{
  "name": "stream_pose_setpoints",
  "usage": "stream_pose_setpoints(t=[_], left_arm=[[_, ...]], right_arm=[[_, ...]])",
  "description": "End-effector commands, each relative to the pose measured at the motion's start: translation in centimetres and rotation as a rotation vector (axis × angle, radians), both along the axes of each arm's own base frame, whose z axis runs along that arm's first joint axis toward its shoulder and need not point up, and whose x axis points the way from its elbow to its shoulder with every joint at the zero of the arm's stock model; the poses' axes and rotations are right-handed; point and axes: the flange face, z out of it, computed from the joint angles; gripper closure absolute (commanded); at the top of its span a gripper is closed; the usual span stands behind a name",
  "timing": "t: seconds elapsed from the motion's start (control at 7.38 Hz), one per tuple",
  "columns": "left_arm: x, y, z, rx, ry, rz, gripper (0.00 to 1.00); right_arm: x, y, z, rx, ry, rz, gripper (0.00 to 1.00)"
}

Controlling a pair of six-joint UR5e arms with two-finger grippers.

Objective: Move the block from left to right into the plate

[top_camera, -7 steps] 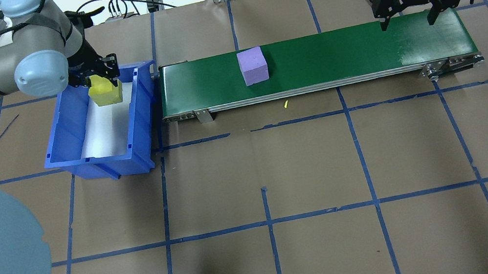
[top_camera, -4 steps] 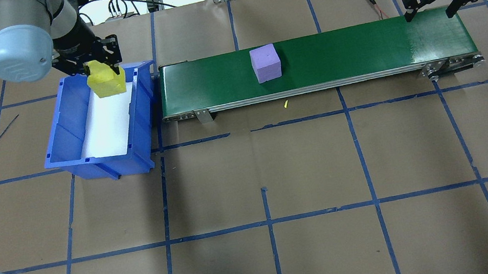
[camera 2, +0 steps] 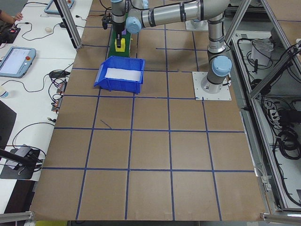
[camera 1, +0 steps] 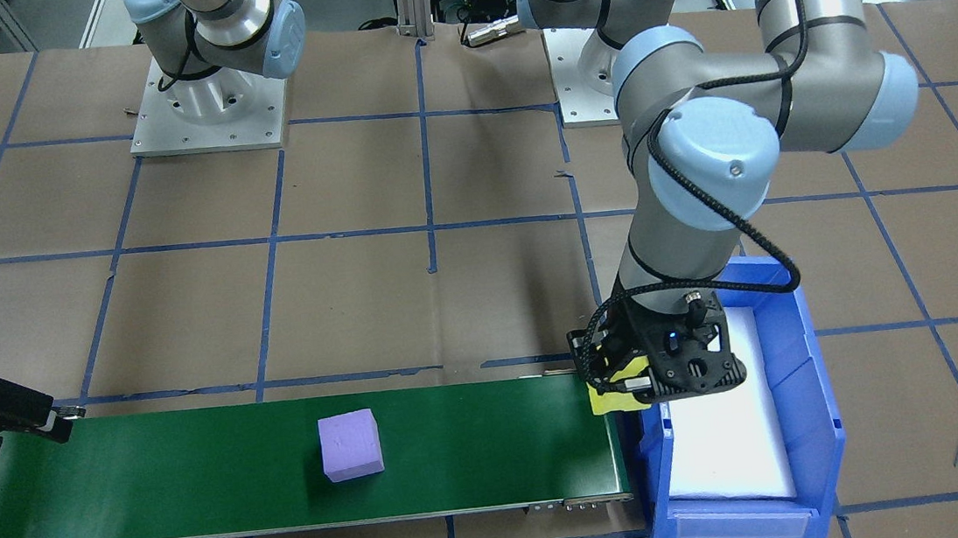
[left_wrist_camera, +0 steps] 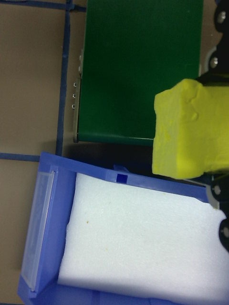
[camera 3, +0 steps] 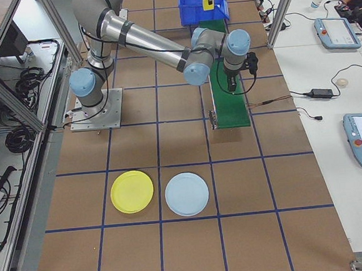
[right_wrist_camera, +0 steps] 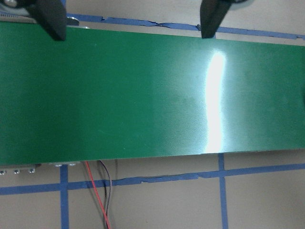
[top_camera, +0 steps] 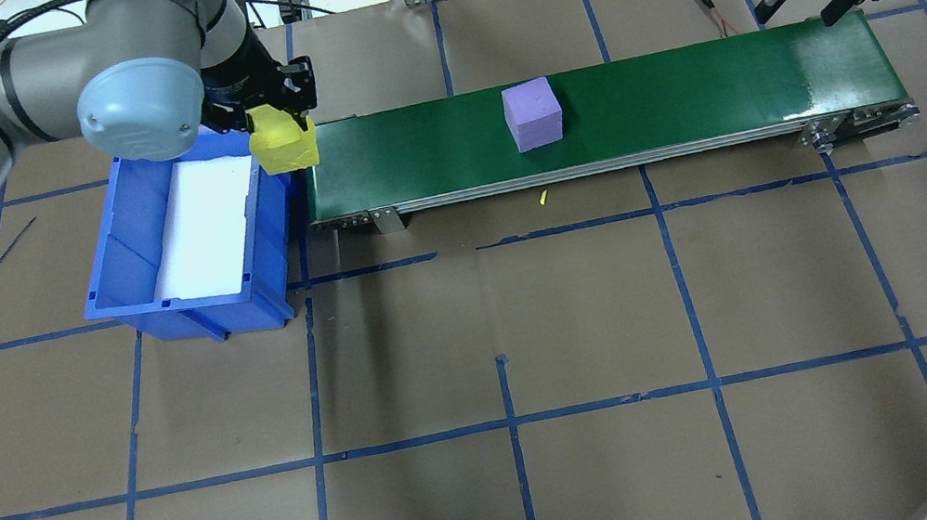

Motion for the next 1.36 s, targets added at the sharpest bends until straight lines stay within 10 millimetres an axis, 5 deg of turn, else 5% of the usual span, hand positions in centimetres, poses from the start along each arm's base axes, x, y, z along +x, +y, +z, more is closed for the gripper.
stream_pose_setpoints(t=[0.0, 0.41, 0.54, 0.68, 0.95, 1.22], left_arm=[[-2.5, -0.7, -3.0, -0.011, 0.009, 0.023, 0.65], [-2.9, -1.3, -7.1, -0.014, 0.012, 0.025, 0.4], [-2.8, -1.3, -7.2, -0.013, 0.009, 0.017, 0.2], [-2.9, -1.1, -5.8, -0.037, 0.012, 0.01, 0.08], [-2.8, -0.4, -2.3, -0.08, 0.017, 0.008, 0.03], [-1.7, 3.8, 4.6, -0.05, -0.005, -0.015, 0.01]], right_arm=[[0.1, -0.2, 0.0, -0.021, -0.015, 0.001, 0.0], [-0.2, -0.9, -1.3, -0.045, -0.012, 0.007, 0.0], [0.2, -0.8, -1.0, -0.042, -0.015, -0.009, 0.0], [1.2, -0.9, -0.8, -0.043, -0.021, -0.007, 0.0], [7.4, -1.6, -0.5, -0.053, -0.012, 0.046, 0.0], [10.7, -1.8, -0.5, -0.057, -0.015, 0.033, 0.0]])
